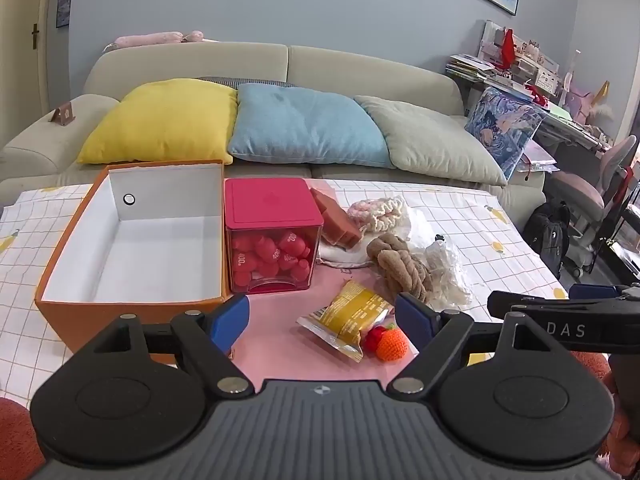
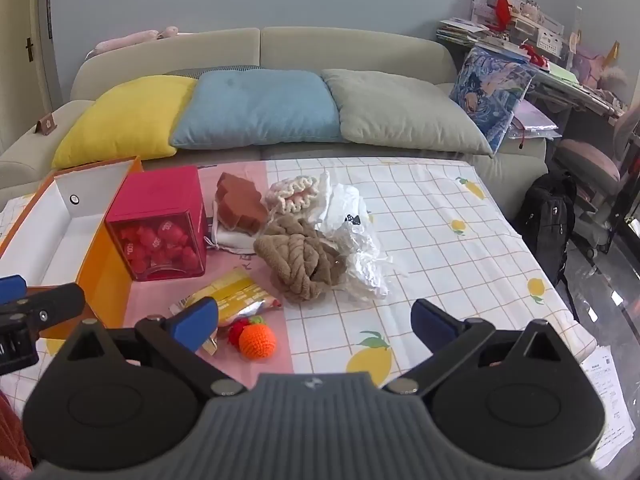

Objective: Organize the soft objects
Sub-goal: 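Move both tools toward the yellow snack packet and orange knitted fruit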

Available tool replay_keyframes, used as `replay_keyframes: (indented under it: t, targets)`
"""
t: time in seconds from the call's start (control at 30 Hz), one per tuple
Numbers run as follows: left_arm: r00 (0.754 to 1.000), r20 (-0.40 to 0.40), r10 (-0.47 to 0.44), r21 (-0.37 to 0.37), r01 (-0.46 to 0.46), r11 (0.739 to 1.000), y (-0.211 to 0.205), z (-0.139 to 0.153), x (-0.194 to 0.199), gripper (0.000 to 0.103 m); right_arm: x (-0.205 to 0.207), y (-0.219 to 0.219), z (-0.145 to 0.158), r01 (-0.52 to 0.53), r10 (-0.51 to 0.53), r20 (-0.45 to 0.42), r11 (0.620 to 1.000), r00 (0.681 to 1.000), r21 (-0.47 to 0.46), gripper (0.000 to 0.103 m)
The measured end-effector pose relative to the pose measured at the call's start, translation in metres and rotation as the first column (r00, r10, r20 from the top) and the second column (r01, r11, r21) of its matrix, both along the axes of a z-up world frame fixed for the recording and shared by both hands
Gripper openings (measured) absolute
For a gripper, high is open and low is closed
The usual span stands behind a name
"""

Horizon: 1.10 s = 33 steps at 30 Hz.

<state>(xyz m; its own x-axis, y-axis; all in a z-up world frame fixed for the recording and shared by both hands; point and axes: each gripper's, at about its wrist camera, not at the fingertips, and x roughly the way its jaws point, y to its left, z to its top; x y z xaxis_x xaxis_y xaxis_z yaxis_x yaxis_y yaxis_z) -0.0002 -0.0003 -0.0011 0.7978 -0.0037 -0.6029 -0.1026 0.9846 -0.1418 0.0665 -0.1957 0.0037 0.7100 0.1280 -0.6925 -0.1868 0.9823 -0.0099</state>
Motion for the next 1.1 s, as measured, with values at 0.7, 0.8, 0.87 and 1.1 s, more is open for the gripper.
replay_keyframes:
  t: [0.7,0.8,0.87,1.1]
  targets:
    - [0.998,-0.043,0.048,-0.047,-0.050,0.998,0.028,-0.005,0.001,0.097,0.015,0.020,-0.004,-0.004,0.002,-0.052,0.999,0.999,-0.033,0.100]
    - [0.997,-0.038,0.063,-0.053,-0.065,0.996,0.030,-0.003,-0.005,0.097,0.014,0.022,-0.002,-0.012,0.011,-0.047,1.000,0.999,-0.026,0.100]
    - [0.997,-0.029,0.067,-0.047,-0.069,0.997,0.030,0.000,-0.009,0.097,0.010,0.023,0.000,-0.028,0.027,-0.033,0.999,0.999,-0.020,0.100]
    - [0.993,0.008,0.120,-0.035,-0.119,0.992,0.037,0.014,-0.019,0.097,0.007,0.030,0.011,-0.064,0.064,0.008,0.998,0.998,-0.024,0.100]
